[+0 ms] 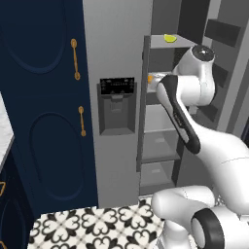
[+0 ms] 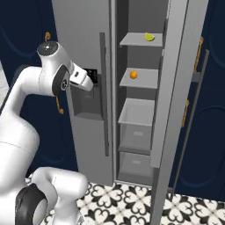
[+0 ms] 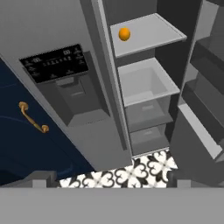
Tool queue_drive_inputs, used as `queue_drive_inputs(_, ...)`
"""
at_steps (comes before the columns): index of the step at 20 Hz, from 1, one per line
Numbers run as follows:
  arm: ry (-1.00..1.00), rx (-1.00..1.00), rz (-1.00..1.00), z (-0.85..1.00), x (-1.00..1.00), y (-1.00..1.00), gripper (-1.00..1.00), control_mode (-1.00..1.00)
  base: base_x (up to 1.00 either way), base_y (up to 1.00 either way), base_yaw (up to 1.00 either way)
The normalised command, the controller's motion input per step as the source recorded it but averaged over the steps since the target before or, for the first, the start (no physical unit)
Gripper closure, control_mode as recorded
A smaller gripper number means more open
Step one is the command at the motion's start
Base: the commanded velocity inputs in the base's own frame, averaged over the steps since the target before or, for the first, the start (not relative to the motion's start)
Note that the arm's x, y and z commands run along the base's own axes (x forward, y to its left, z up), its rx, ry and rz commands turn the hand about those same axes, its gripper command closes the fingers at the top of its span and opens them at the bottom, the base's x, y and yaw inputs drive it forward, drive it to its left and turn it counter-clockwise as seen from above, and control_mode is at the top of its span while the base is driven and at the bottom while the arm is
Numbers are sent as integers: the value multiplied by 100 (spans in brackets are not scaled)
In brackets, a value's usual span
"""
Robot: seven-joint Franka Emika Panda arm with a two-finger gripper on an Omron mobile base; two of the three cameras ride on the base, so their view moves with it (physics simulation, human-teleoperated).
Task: Grab a lemon wedge from the fridge and one ice cube from the ice bowl, and put them in the glass of lemonade.
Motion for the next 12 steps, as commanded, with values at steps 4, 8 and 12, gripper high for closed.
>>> queue_drive_inputs(4, 1, 0, 0, 56, -99, -18, -100, -100, 0, 0, 0)
queue_drive_inputs(8, 0, 0, -15, 7, -83, -9, -100, -100, 0, 0, 0)
queue_drive_inputs(12, -3, 0, -4, 0, -82, 0, -100, -100, 0, 0, 0)
